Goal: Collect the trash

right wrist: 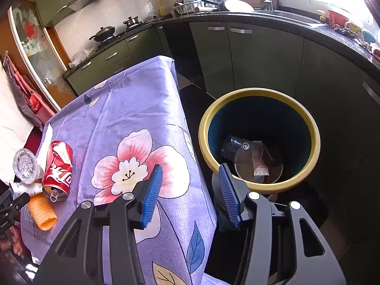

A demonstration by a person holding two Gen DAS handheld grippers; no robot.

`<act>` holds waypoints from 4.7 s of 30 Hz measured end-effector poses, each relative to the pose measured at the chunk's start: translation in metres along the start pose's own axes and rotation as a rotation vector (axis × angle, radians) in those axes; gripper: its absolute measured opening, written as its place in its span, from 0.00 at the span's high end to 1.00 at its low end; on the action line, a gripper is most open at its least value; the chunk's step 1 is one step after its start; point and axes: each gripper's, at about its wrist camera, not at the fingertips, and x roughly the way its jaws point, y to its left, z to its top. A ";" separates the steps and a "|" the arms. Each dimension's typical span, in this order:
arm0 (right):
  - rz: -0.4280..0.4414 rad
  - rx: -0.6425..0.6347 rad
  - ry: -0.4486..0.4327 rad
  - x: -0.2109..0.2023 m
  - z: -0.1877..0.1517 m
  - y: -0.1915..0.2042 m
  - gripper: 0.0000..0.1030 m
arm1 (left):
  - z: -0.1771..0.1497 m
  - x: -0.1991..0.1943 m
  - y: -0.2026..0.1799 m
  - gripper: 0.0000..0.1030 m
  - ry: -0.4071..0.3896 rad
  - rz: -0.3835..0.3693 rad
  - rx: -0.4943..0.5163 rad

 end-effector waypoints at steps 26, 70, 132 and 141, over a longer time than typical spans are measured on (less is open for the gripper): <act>0.033 -0.006 -0.017 -0.009 0.000 0.002 0.52 | 0.018 -0.055 -0.012 0.86 -0.093 -0.060 0.060; 0.038 0.106 -0.076 -0.054 -0.014 -0.092 0.48 | 0.152 0.039 -0.242 0.06 -0.108 -0.416 0.361; 0.497 -1.377 0.522 0.038 -0.003 0.389 0.48 | -0.015 -0.128 0.121 0.06 -0.198 0.053 -0.237; 0.372 -1.123 0.431 0.013 0.057 0.284 0.48 | -0.007 -0.118 0.101 0.06 -0.181 0.010 -0.188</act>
